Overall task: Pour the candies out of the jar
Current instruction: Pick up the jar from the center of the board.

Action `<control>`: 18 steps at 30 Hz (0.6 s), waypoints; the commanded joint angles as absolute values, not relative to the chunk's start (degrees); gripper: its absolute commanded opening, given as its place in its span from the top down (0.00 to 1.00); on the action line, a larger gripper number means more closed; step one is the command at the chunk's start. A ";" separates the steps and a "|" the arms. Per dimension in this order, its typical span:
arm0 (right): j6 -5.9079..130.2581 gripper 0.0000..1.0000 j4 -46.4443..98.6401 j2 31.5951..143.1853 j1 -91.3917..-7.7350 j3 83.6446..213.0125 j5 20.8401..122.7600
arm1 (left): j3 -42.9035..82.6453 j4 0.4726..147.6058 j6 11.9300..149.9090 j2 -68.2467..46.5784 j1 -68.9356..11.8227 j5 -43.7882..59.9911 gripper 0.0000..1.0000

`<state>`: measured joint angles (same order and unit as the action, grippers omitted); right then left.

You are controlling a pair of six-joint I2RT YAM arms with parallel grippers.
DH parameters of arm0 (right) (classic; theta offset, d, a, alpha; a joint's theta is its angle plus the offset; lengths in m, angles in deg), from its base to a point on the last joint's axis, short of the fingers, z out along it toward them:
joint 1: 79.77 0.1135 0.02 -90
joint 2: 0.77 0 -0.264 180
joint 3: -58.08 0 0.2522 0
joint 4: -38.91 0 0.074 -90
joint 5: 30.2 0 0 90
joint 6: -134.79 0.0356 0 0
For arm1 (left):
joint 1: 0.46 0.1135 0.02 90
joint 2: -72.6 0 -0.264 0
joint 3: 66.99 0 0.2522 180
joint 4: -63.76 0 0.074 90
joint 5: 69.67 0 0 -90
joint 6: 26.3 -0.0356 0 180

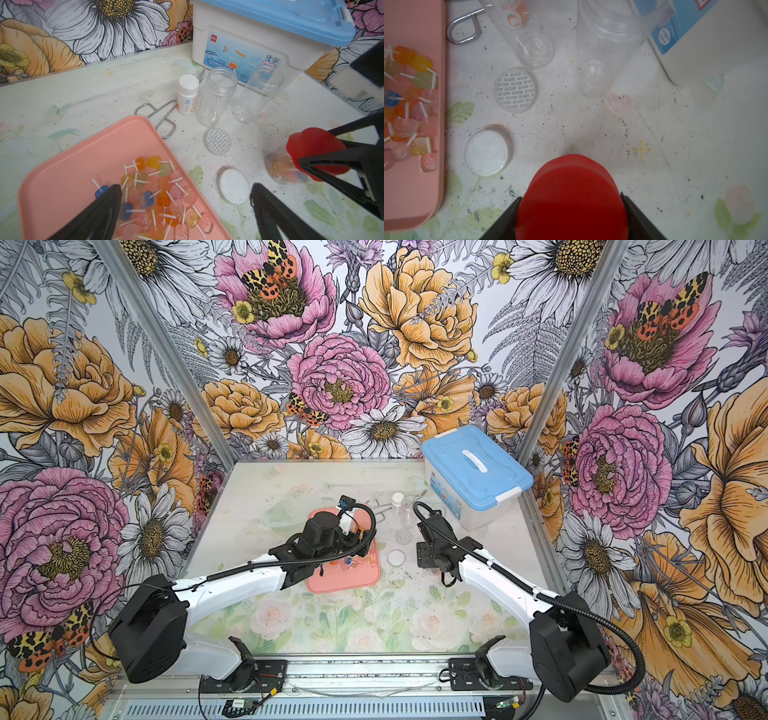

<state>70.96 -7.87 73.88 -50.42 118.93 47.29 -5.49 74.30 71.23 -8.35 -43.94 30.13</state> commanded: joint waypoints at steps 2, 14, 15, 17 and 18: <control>71.95 0.39 -6.50 73.91 -50.15 119.92 47.11 | -7.67 73.08 72.92 -5.73 -42.62 30.55 0.01; 69.44 0.54 -7.71 75.63 -54.35 132.39 69.98 | -15.79 63.55 75.68 3.45 -30.03 6.82 0.01; 69.02 0.54 -8.25 76.77 -54.61 134.43 72.46 | -15.94 64.08 74.09 4.28 -29.96 5.64 0.01; 68.18 0.55 -9.65 78.91 -54.71 138.40 76.71 | -15.71 65.18 71.78 5.53 -29.88 3.19 0.01; 67.85 0.56 -10.16 80.02 -54.76 140.47 78.72 | -15.70 65.39 70.60 6.02 -29.85 2.06 0.01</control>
<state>69.57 -9.42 77.92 -54.66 135.67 69.12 -15.32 67.11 74.11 4.24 -29.89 9.85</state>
